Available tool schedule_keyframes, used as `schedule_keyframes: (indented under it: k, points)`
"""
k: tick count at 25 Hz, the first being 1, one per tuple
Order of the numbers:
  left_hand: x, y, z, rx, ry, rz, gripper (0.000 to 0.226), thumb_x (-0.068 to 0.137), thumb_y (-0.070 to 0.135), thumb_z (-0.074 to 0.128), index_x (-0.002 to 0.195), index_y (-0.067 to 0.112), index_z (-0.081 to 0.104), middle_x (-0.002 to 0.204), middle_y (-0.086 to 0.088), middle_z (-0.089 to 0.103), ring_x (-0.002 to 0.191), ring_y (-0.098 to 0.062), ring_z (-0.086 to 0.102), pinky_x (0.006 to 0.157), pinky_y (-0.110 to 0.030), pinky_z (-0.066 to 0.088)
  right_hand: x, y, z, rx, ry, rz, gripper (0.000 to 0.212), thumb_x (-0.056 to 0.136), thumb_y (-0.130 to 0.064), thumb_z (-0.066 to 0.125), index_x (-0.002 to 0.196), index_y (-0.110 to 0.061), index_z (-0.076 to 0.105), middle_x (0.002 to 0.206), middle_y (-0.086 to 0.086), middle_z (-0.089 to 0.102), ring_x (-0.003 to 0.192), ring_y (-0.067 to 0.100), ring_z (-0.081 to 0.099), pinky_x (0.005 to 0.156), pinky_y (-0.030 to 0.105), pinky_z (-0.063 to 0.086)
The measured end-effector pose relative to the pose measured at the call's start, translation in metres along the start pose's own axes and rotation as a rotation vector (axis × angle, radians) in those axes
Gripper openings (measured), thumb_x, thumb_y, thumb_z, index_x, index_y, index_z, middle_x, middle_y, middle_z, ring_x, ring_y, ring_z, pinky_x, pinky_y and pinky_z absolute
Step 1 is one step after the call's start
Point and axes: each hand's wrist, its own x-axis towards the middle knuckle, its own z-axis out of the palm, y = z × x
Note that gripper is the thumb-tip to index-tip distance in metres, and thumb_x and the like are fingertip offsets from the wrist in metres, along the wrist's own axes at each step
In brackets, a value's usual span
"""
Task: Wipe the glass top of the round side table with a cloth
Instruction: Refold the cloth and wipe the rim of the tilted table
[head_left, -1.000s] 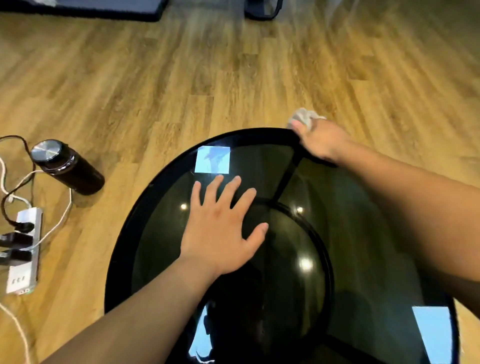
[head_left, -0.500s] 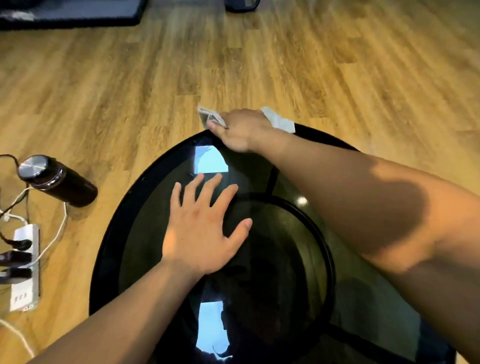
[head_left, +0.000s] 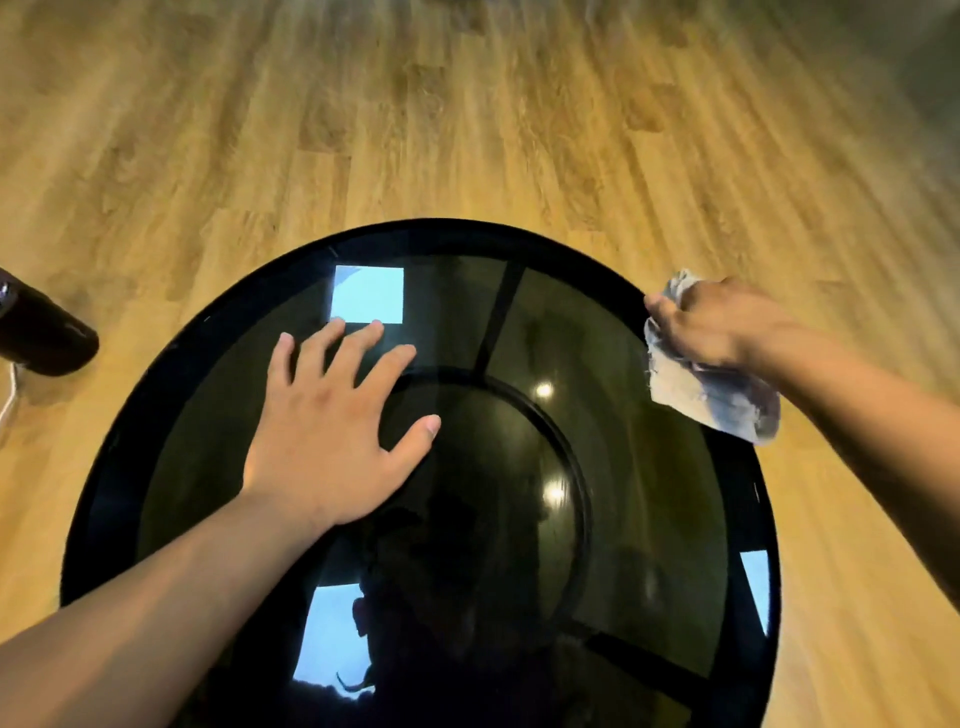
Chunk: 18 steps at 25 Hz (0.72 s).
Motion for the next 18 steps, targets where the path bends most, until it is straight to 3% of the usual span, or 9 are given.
schedule_keyframes:
  k: [2, 5, 6, 8, 11, 13, 16, 18]
  points:
    - [0.001, -0.001, 0.0, -0.012, 0.013, 0.013, 0.068, 0.089, 0.071, 0.028, 0.143, 0.032, 0.043, 0.153, -0.006, 0.042, 0.146, -0.032, 0.027, 0.119, -0.059, 0.017, 0.019, -0.019, -0.01, 0.225, -0.044, -0.028, 0.062, 0.102, -0.052, 0.028, 0.077, -0.006, 0.061, 0.093, 0.019, 0.07, 0.089, 0.034, 0.064, 0.083, 0.036, 0.047]
    - [0.0, -0.002, 0.0, -0.015, 0.022, 0.007, 0.068, 0.089, 0.071, 0.027, 0.142, 0.032, 0.043, 0.153, -0.005, 0.041, 0.146, -0.032, 0.027, 0.119, -0.059, 0.016, 0.058, -0.072, -0.01, 0.572, 0.009, -0.126, 0.056, 0.102, -0.051, 0.034, 0.12, -0.007, 0.063, 0.119, 0.015, 0.065, 0.114, 0.034, 0.06, 0.099, 0.038, 0.044]
    - [0.0, -0.002, 0.0, -0.012, 0.023, 0.012, 0.069, 0.088, 0.071, 0.026, 0.142, 0.032, 0.043, 0.153, -0.005, 0.041, 0.146, -0.032, 0.027, 0.119, -0.059, 0.016, 0.067, -0.085, -0.01, 0.616, 0.02, -0.146, 0.056, 0.1, -0.053, 0.036, 0.124, -0.009, 0.061, 0.119, 0.014, 0.064, 0.112, 0.032, 0.06, 0.099, 0.039, 0.045]
    - [0.002, -0.001, 0.0, -0.027, 0.018, 0.026, 0.07, 0.088, 0.071, 0.025, 0.142, 0.031, 0.044, 0.153, -0.006, 0.042, 0.146, -0.033, 0.027, 0.119, -0.059, 0.016, 0.071, -0.089, -0.01, 0.663, -0.002, -0.145, 0.055, 0.098, -0.057, 0.037, 0.112, -0.011, 0.062, 0.096, 0.007, 0.067, 0.087, 0.022, 0.063, 0.083, 0.034, 0.048]
    - [0.002, -0.001, 0.0, -0.024, 0.007, 0.008, 0.071, 0.087, 0.072, 0.024, 0.142, 0.031, 0.043, 0.153, -0.006, 0.041, 0.145, -0.032, 0.026, 0.119, -0.059, 0.016, 0.038, -0.048, -0.007, 0.879, -0.017, -0.067, 0.052, 0.101, -0.055, 0.034, 0.075, -0.015, 0.053, 0.043, -0.008, 0.051, 0.038, 0.004, 0.045, 0.043, 0.02, 0.035]
    - [0.0, -0.001, 0.003, -0.014, 0.035, 0.006, 0.071, 0.087, 0.072, 0.024, 0.141, 0.031, 0.043, 0.152, -0.006, 0.041, 0.145, -0.033, 0.026, 0.118, -0.06, 0.017, -0.008, -0.008, 0.01, 1.073, 0.029, 0.041, 0.053, 0.103, -0.05, 0.034, 0.064, -0.017, 0.049, 0.032, -0.009, 0.043, 0.028, 0.002, 0.037, 0.032, 0.018, 0.027]
    - [0.002, -0.002, 0.007, -0.038, 0.069, 0.017, 0.07, 0.087, 0.072, 0.027, 0.139, 0.029, 0.044, 0.148, -0.01, 0.044, 0.142, -0.037, 0.029, 0.117, -0.062, 0.018, -0.107, 0.059, 0.061, 1.362, -0.108, 0.239, 0.05, 0.096, -0.055, 0.047, 0.08, -0.009, 0.062, 0.045, -0.001, 0.055, 0.034, 0.01, 0.048, 0.034, 0.02, 0.029]
    - [0.003, -0.002, 0.011, -0.018, 0.092, 0.014, 0.071, 0.086, 0.073, 0.028, 0.138, 0.028, 0.045, 0.146, -0.012, 0.046, 0.14, -0.038, 0.031, 0.115, -0.062, 0.019, -0.169, 0.084, 0.089, 1.463, -0.286, 0.335, 0.07, 0.078, -0.065, 0.063, 0.098, 0.002, 0.066, 0.069, 0.015, 0.063, 0.051, 0.024, 0.057, 0.046, 0.029, 0.04]
